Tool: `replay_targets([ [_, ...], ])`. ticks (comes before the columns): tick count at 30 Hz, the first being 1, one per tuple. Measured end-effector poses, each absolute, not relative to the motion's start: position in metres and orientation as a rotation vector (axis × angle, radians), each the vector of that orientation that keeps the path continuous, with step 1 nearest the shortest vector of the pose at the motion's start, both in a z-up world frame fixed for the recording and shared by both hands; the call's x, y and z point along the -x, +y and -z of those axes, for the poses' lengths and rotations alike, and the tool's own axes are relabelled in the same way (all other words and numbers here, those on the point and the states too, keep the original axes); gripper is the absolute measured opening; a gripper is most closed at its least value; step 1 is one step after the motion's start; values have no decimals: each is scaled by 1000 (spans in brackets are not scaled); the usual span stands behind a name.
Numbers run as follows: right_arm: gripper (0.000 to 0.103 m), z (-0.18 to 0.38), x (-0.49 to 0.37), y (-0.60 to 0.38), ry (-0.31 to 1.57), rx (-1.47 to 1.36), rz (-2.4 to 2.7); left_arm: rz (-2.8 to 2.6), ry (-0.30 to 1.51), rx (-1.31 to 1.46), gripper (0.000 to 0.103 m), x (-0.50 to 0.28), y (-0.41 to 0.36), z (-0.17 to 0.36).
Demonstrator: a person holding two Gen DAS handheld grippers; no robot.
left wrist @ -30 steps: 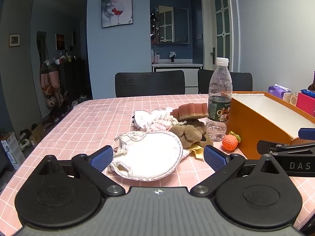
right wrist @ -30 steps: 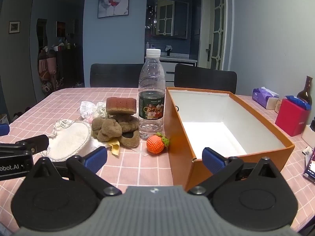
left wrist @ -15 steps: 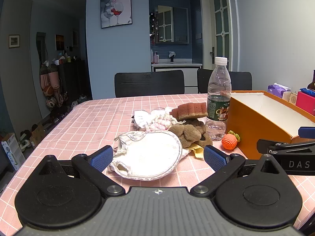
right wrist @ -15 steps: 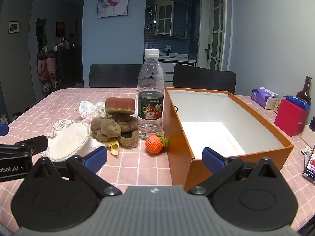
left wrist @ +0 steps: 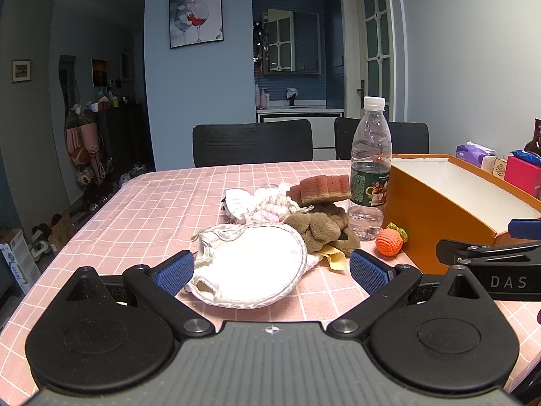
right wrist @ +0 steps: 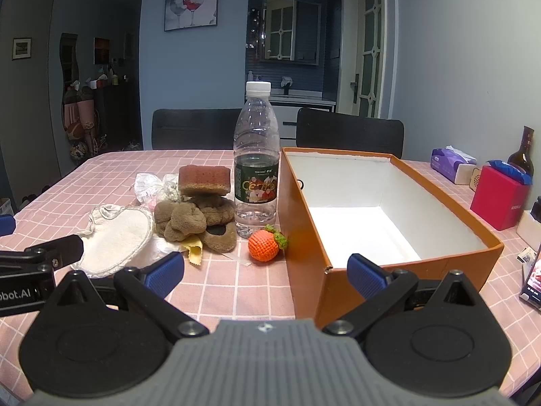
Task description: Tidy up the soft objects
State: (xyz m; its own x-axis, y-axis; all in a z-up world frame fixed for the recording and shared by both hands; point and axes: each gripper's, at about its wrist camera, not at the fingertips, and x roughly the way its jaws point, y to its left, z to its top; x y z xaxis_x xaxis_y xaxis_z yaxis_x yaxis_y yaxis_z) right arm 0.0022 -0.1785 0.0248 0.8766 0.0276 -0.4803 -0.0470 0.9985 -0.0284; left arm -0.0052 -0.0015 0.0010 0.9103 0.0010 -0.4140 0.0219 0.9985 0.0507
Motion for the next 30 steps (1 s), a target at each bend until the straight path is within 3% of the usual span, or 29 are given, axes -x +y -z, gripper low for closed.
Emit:
replay_targets([
  [30, 100, -23, -1, -179, 509, 38, -36, 24, 427, -52, 103, 6, -4, 0],
])
